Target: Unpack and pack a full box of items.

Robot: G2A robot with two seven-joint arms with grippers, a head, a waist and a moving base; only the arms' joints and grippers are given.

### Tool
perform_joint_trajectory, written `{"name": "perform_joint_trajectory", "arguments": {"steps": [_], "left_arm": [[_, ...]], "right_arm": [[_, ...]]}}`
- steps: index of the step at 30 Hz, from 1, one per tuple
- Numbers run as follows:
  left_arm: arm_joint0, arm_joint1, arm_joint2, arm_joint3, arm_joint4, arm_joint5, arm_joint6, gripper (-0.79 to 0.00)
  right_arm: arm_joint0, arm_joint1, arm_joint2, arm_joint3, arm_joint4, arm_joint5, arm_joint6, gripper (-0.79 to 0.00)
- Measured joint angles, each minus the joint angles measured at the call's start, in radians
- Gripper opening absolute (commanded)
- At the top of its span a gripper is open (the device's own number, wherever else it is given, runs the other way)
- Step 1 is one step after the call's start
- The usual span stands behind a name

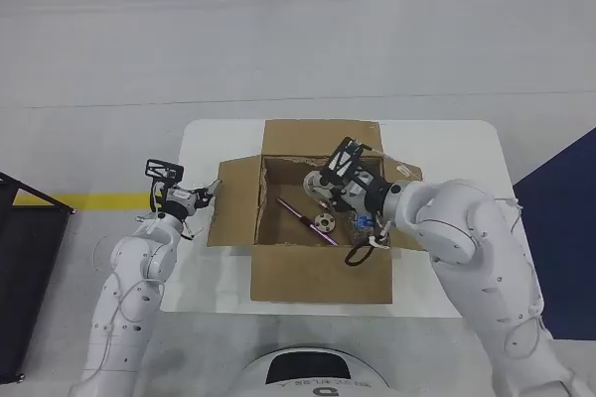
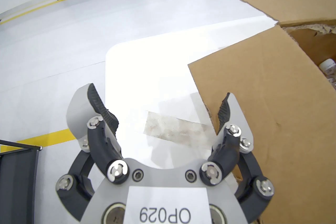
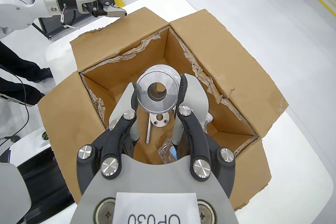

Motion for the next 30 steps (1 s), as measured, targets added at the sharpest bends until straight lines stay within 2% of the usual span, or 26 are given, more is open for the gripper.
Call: {"name": "perform_joint_trajectory", "arguments": {"steps": [7, 10, 12, 17, 20, 25, 30], "left_arm": [[0.0, 0.0, 0.0, 0.0, 0.0, 0.0, 0.0, 0.0], [0.0, 0.0, 0.0, 0.0, 0.0, 0.0, 0.0, 0.0], [0.0, 0.0, 0.0, 0.0, 0.0, 0.0, 0.0, 0.0], [0.0, 0.0, 0.0, 0.0, 0.0, 0.0, 0.0, 0.0], [0.0, 0.0, 0.0, 0.0, 0.0, 0.0, 0.0, 0.0], [0.0, 0.0, 0.0, 0.0, 0.0, 0.0, 0.0, 0.0], [0.0, 0.0, 0.0, 0.0, 0.0, 0.0, 0.0, 0.0]], "right_arm": [[-0.002, 0.0, -0.008, 0.04, 0.012, -0.012, -0.017, -0.785], [0.063, -0.01, -0.077, 0.189, 0.012, -0.042, -0.011, -0.785], [0.14, -0.027, -0.162, 0.295, 0.02, -0.057, -0.011, -0.785], [0.301, -0.077, -0.358, 0.51, -0.036, -0.027, -0.029, -0.785], [0.362, -0.103, -0.433, 0.61, -0.056, -0.016, -0.066, -0.785], [0.432, -0.14, -0.502, 0.745, -0.065, 0.022, -0.117, -0.785], [0.48, -0.168, -0.532, 0.853, -0.025, 0.013, -0.152, -0.785]]}}
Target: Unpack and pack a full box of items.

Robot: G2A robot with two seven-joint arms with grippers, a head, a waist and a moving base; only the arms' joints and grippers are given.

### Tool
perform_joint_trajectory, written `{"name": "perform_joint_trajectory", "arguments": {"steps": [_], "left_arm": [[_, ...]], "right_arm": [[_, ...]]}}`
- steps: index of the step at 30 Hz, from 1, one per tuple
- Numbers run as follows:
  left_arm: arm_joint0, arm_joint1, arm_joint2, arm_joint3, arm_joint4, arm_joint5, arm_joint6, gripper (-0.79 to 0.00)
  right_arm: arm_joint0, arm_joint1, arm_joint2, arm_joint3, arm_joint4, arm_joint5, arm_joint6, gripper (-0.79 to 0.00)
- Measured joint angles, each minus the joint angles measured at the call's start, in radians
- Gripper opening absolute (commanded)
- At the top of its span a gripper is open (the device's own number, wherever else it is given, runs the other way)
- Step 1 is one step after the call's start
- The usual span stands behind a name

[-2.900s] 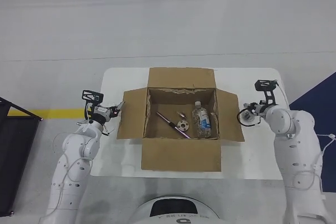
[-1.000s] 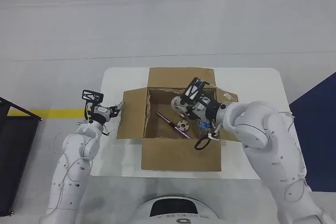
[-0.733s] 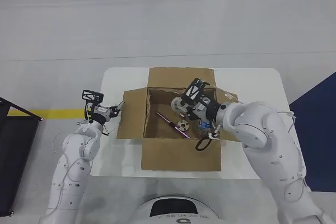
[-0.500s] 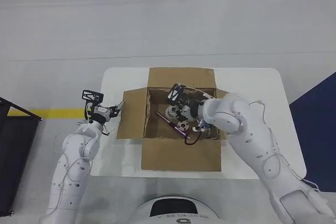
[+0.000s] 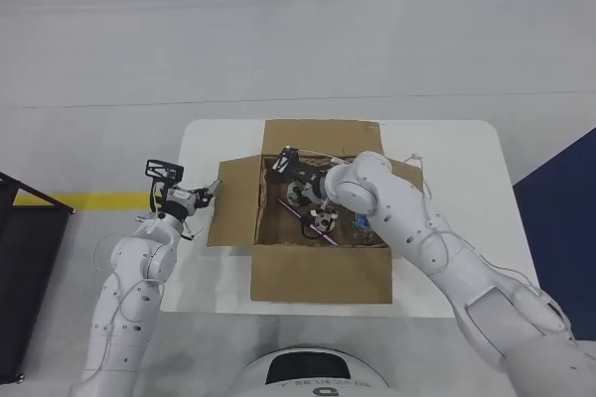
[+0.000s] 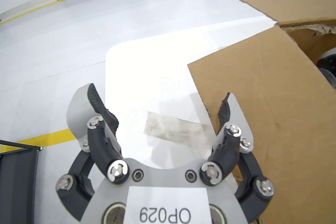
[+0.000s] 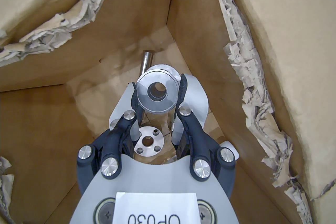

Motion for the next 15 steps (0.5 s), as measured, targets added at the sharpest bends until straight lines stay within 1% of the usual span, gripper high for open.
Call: {"name": "perform_joint_trajectory", "arguments": {"steps": [3, 4, 5, 6, 7, 8, 9, 15], "left_arm": [[0.0, 0.0, 0.0, 0.0, 0.0, 0.0, 0.0, 0.0], [0.0, 0.0, 0.0, 0.0, 0.0, 0.0, 0.0, 0.0], [0.0, 0.0, 0.0, 0.0, 0.0, 0.0, 0.0, 0.0], [0.0, 0.0, 0.0, 0.0, 0.0, 0.0, 0.0, 0.0], [0.0, 0.0, 0.0, 0.0, 0.0, 0.0, 0.0, 0.0], [0.0, 0.0, 0.0, 0.0, 0.0, 0.0, 0.0, 0.0], [0.0, 0.0, 0.0, 0.0, 0.0, 0.0, 0.0, 0.0], [0.0, 0.0, 0.0, 0.0, 0.0, 0.0, 0.0, 0.0]], "right_arm": [[0.022, -0.016, -0.02, 0.059, 0.007, 0.017, 0.004, -0.785], [0.028, -0.021, -0.026, 0.074, 0.009, 0.023, 0.006, -0.646], [0.034, -0.027, -0.035, 0.093, 0.01, 0.027, 0.012, -0.462], [0.04, -0.031, -0.041, 0.106, 0.009, 0.03, 0.021, -0.419], [0.044, -0.035, -0.046, 0.117, 0.011, 0.031, 0.026, -0.271], [0.049, -0.039, -0.047, 0.128, 0.019, 0.027, 0.022, -0.043], [0.052, -0.041, -0.046, 0.136, 0.022, 0.024, 0.017, 0.0], [0.05, -0.035, -0.018, 0.115, 0.012, 0.031, 0.018, 0.0]]}}
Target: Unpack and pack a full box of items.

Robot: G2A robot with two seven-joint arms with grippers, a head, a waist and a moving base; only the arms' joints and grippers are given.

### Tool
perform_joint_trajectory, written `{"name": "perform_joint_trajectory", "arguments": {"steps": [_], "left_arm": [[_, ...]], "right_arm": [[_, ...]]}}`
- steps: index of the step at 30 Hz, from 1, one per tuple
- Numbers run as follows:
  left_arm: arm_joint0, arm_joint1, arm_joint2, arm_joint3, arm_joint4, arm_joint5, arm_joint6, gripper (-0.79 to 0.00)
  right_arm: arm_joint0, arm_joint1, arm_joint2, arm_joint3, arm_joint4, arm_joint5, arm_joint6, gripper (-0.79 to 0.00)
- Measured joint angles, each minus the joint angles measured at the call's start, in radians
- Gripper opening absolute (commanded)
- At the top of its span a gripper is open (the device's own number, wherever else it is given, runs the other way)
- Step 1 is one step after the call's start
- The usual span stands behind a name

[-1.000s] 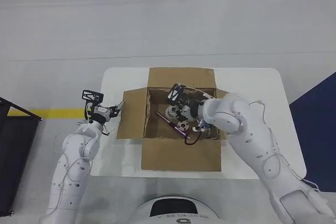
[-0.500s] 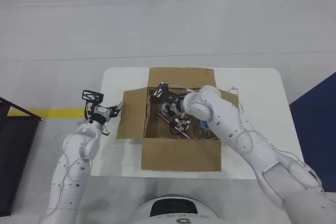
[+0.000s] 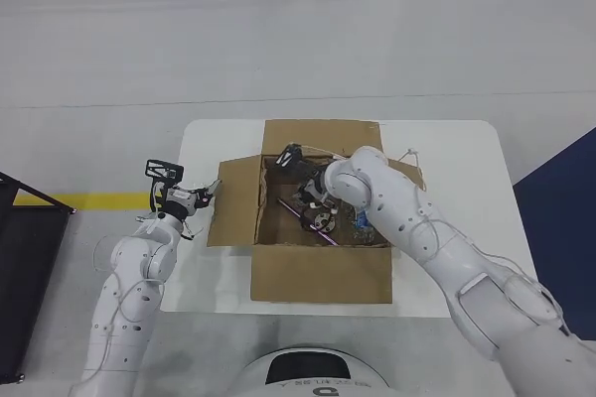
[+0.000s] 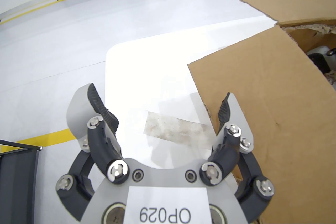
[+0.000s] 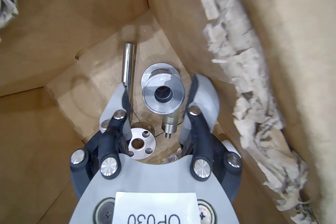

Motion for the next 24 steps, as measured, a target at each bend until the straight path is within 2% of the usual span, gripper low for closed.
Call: {"name": "perform_joint_trajectory", "arguments": {"steps": [4, 7, 10, 12, 14, 17, 20, 24], "left_arm": [[0.0, 0.0, 0.0, 0.0, 0.0, 0.0, 0.0, 0.0], [0.0, 0.0, -0.001, 0.001, 0.002, 0.003, 0.001, 0.0], [0.002, 0.004, -0.016, 0.01, 0.027, 0.024, 0.009, 0.0], [0.002, 0.006, -0.029, 0.024, 0.03, 0.033, 0.014, 0.0], [0.003, 0.008, -0.045, 0.037, 0.013, 0.036, 0.017, 0.0], [0.0, 0.01, -0.062, 0.061, -0.007, 0.042, 0.02, 0.0], [-0.016, 0.01, -0.046, 0.096, 0.012, 0.04, 0.0, 0.0], [-0.044, 0.005, 0.037, 0.133, 0.068, 0.008, -0.044, 0.0]], "right_arm": [[-0.027, 0.025, 0.051, -0.096, -0.034, 0.011, 0.022, 0.0], [-0.099, 0.066, 0.143, -0.254, -0.076, 0.016, 0.02, 0.0], [-0.237, 0.123, 0.293, -0.478, -0.13, -0.003, -0.005, 0.0], [-0.365, 0.159, 0.42, -0.649, -0.15, -0.04, -0.048, 0.0], [-0.501, 0.187, 0.553, -0.802, -0.15, -0.084, -0.122, 0.0], [-0.676, 0.21, 0.728, -0.935, -0.13, -0.122, -0.257, 0.0], [-0.804, 0.22, 0.868, -0.964, -0.091, -0.136, -0.376, 0.0], [-0.888, 0.228, 0.978, -0.943, -0.036, -0.175, -0.455, 0.0]]}}
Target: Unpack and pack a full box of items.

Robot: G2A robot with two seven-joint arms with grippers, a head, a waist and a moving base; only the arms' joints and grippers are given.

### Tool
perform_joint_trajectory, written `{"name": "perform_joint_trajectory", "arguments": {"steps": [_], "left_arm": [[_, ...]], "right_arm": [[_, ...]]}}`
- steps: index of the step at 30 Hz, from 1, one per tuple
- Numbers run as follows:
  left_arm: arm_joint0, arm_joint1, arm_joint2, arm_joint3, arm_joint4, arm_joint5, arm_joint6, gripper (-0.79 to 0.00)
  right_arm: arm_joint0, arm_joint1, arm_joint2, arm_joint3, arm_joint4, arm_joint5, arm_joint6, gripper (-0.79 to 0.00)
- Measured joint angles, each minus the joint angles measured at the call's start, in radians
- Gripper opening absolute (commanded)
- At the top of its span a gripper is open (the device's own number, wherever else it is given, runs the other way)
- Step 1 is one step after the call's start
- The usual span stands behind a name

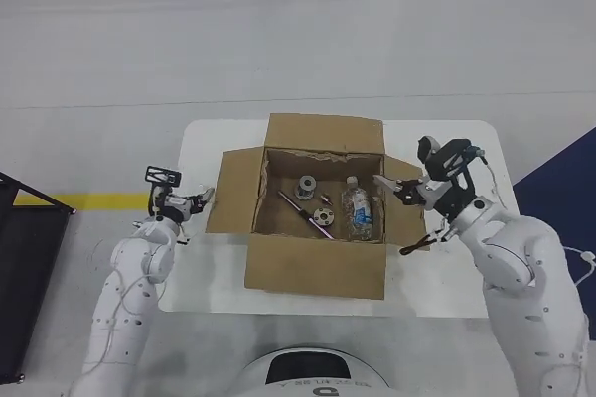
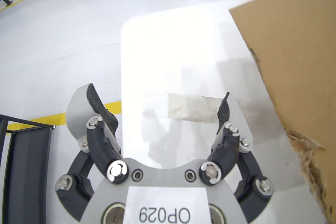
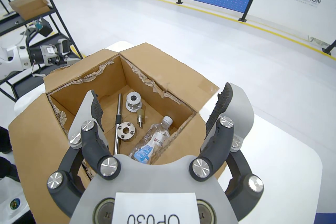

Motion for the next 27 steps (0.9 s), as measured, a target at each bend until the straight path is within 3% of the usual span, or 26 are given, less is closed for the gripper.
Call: {"name": "perform_joint_trajectory", "arguments": {"steps": [5, 9, 12, 16, 27], "left_arm": [[-0.023, -0.012, 0.083, 0.037, 0.017, 0.031, 0.002, 0.0], [-0.029, -0.018, 0.083, 0.033, -0.074, 0.028, 0.059, 0.0], [-0.01, -0.018, 0.059, -0.03, -0.166, -0.019, 0.102, 0.0], [0.036, -0.017, 0.061, -0.19, -0.187, -0.014, 0.11, 0.0], [0.034, -0.017, 0.061, -0.166, -0.187, -0.017, 0.109, 0.0]], "right_arm": [[-0.033, 0.006, 0.049, 0.03, 0.022, -0.039, -0.029, 0.0], [-0.027, 0.01, 0.06, 0.067, 0.05, -0.059, -0.025, 0.0], [-0.024, 0.01, 0.061, 0.074, 0.059, -0.061, -0.023, 0.0], [-0.024, 0.01, 0.06, 0.073, 0.058, -0.061, -0.023, 0.0], [-0.024, 0.01, 0.06, 0.073, 0.058, -0.061, -0.023, 0.0]]}}
